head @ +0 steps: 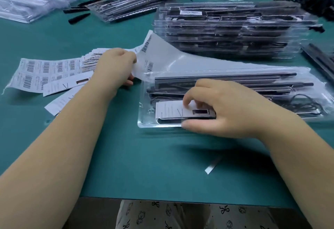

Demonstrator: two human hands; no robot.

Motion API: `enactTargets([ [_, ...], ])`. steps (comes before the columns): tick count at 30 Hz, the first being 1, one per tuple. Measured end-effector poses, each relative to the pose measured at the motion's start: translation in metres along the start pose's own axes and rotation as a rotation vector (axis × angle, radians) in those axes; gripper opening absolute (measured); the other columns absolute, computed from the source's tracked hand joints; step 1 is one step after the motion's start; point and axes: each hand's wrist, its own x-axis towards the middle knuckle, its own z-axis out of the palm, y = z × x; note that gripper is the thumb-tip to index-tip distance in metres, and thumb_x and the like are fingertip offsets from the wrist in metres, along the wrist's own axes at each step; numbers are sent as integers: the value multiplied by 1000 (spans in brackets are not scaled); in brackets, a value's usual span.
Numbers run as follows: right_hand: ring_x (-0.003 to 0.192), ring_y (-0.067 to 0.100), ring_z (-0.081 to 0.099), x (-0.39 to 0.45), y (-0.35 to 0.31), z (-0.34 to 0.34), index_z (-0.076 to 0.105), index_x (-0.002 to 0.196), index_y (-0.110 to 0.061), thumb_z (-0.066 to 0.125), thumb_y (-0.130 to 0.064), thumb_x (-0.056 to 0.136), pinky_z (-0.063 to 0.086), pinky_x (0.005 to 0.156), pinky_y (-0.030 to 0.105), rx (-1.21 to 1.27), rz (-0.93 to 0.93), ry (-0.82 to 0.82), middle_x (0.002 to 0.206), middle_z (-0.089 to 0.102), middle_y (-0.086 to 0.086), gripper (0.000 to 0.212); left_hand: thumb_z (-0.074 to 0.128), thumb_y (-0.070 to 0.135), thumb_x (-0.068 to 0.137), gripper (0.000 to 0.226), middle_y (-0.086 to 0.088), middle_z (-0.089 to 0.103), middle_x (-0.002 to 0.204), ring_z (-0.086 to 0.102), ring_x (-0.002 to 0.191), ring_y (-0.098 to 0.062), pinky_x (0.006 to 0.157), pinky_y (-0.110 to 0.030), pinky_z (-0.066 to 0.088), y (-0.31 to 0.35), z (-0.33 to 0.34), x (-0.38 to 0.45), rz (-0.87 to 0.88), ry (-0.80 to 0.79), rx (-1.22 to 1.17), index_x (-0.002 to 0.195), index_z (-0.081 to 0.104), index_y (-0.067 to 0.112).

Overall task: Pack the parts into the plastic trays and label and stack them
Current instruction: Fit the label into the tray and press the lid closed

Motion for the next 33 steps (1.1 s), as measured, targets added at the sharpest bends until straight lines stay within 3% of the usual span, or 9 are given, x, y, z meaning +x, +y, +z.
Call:
enactTargets([
  [6, 77, 1, 50, 2, 2, 1, 65, 87, -35, 42, -69, 74, 40, 67, 21, 172, 44, 42, 79, 54, -14, 43, 54, 42, 83, 41, -8, 61, 70, 49, 58, -18, 59, -29, 44, -4, 5, 0, 82, -17, 37, 82, 64, 2],
  [8, 77, 1, 50, 2, 2, 2, 68, 86, -35, 42, -67, 75, 37, 64, 19, 193, 53, 52, 76, 54, -14, 43, 55, 41, 88, 37, -4, 72, 74, 57, 57, -19, 55, -26, 50, -2, 6, 0, 55, -25, -44, 81, 68, 7],
  [14, 71, 3, 55, 8, 5, 6, 71, 83, -30, 52, -49, 81, 43, 64, 23, 325, 130, 133, 71, 63, -11, 27, 61, 24, 88, 17, 7, 71, 68, 66, 60, -12, 50, -21, 52, -4, -3, 5, 11, -89, -239, 74, 70, 23],
  [17, 68, -7, 52, 25, 10, -3, 70, 84, -31, 59, -37, 85, 37, 60, 12, 328, 196, 199, 67, 59, -17, 12, 63, 26, 82, 9, 3, 69, 70, 65, 55, -13, 46, -19, 47, -3, -5, 8, -54, -111, -297, 78, 68, 20],
  [19, 69, -10, 48, 45, 10, -13, 70, 100, -32, 59, -31, 88, 33, 66, 4, 227, 178, 277, 73, 55, -20, 16, 65, 29, 75, 10, 1, 68, 73, 63, 56, -13, 47, -20, 46, -1, -6, 9, -74, -118, -298, 77, 69, 19],
  [23, 92, 5, 46, 86, 1, -22, 62, 123, -29, 56, -27, 92, 38, 90, 24, 29, 72, 424, 108, 58, -8, 32, 66, 31, 70, 13, 3, 71, 77, 66, 61, -13, 58, -26, 47, -1, -6, 5, -48, -172, -276, 76, 70, 20],
  [26, 115, 21, 46, 113, -4, -15, 61, 125, -29, 55, -37, 92, 29, 98, 28, -139, -6, 346, 129, 55, -5, 34, 65, 30, 75, 10, 5, 70, 76, 63, 63, -13, 59, -26, 43, 1, -7, 2, -27, -216, -255, 73, 70, 22],
  [30, 107, 24, 50, 131, -3, -3, 67, 112, -28, 54, -50, 89, 41, 91, 38, -193, 4, 243, 117, 65, -2, 34, 64, 30, 70, 12, 5, 66, 76, 60, 64, -12, 55, -22, 41, 1, -11, 0, -21, -261, -243, 75, 70, 22],
  [33, 105, 22, 56, 133, 1, -1, 69, 110, -27, 54, -48, 91, 45, 86, 38, -108, 20, 276, 110, 69, 0, 33, 64, 21, 82, 14, 8, 69, 73, 60, 63, -9, 55, -22, 43, -1, -11, 1, 38, -243, -200, 73, 74, 25],
])
